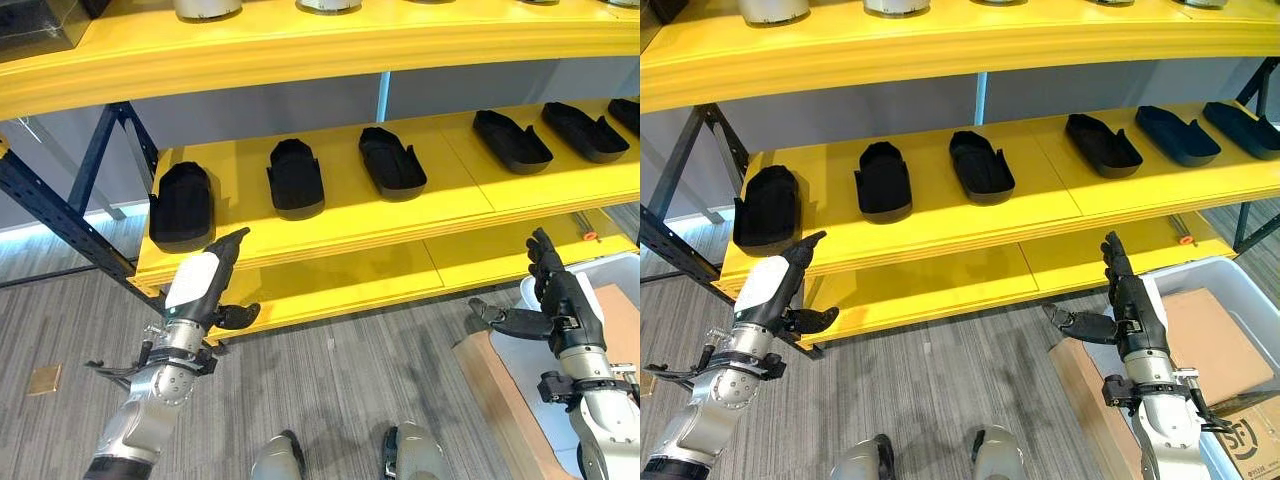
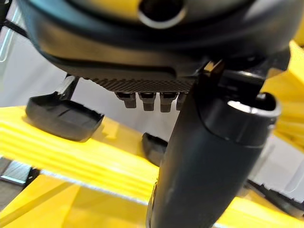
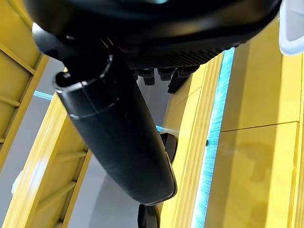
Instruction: Move parts from the plastic box to the shelf.
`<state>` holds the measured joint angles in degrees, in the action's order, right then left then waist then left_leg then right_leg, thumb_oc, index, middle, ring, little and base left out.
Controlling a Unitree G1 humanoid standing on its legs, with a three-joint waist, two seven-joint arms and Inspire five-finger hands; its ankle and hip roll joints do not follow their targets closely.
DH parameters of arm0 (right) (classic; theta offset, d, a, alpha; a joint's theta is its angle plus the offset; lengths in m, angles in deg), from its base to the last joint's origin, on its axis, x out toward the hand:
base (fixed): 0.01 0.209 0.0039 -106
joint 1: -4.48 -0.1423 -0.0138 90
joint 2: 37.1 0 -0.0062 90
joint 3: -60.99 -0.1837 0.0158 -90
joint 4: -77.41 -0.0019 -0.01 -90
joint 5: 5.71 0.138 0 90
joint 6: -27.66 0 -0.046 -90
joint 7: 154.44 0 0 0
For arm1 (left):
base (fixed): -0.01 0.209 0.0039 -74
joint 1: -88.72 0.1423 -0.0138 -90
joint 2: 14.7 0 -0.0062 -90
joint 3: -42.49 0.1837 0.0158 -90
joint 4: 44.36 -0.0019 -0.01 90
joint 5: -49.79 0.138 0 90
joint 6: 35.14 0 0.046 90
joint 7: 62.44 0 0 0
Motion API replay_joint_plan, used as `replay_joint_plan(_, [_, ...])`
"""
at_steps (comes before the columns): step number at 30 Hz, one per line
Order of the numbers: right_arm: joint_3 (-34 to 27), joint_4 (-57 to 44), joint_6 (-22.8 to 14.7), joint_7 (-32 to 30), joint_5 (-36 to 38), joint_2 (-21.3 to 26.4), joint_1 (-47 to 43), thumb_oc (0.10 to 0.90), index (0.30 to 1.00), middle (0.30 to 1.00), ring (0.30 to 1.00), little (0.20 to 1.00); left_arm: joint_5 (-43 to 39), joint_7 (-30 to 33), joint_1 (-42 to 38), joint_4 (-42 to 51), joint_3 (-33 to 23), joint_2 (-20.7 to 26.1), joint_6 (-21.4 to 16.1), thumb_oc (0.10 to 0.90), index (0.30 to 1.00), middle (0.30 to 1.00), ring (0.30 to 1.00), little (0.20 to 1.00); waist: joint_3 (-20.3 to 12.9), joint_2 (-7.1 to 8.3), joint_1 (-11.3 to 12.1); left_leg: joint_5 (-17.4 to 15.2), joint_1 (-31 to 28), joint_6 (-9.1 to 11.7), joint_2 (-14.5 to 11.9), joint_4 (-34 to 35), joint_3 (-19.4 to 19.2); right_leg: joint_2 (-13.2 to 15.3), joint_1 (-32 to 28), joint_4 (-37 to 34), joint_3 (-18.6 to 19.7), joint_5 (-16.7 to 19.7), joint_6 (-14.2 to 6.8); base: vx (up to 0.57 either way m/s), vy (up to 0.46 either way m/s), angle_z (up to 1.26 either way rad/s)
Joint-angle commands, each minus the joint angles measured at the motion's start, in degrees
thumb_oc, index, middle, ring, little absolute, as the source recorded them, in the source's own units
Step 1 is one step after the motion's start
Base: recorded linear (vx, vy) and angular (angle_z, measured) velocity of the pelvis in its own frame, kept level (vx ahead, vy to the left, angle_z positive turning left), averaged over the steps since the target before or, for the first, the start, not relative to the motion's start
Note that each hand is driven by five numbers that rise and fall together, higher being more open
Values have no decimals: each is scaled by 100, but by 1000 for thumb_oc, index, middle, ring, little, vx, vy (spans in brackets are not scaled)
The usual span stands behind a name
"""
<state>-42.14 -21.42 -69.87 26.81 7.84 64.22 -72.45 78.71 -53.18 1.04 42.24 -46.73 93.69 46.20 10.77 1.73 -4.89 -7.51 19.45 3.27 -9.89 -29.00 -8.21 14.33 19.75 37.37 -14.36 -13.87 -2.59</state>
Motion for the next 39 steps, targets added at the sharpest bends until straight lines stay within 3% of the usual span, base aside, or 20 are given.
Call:
replay_joint_plan(1, [-353, -701, -665, -155, 43, 175, -465, 900, 1000, 1000, 1000, 1000, 129, 243, -379, 276, -139, -3, -195, 900, 1000, 1000, 1000, 1000, -203, 29, -76, -623, -51, -152, -79, -383, 269, -120, -375, -747, 260, 348, -222, 0, 0, 0])
replay_joint_plan(26, [-431, -658, -625, -133, 64, 213, -501, 900, 1000, 1000, 1000, 1000, 567, 689, -341, -696, -539, 91, 172, 900, 1000, 1000, 1000, 1000, -135, 71, -75, -693, 170, -199, -46, -556, 237, -94, -139, -643, 371, 386, -218, 1, 5, -1])
replay_joint_plan(39, [-485, -652, -604, -108, 78, 283, -489, 900, 1000, 1000, 1000, 1000, 1106, 966, -492, -619, -885, 462, 342, 900, 1000, 1000, 1000, 1000, -92, 54, -108, -728, 220, -193, -53, -606, 198, -94, -43, -577, 430, 371, -220, 0, 0, 0])
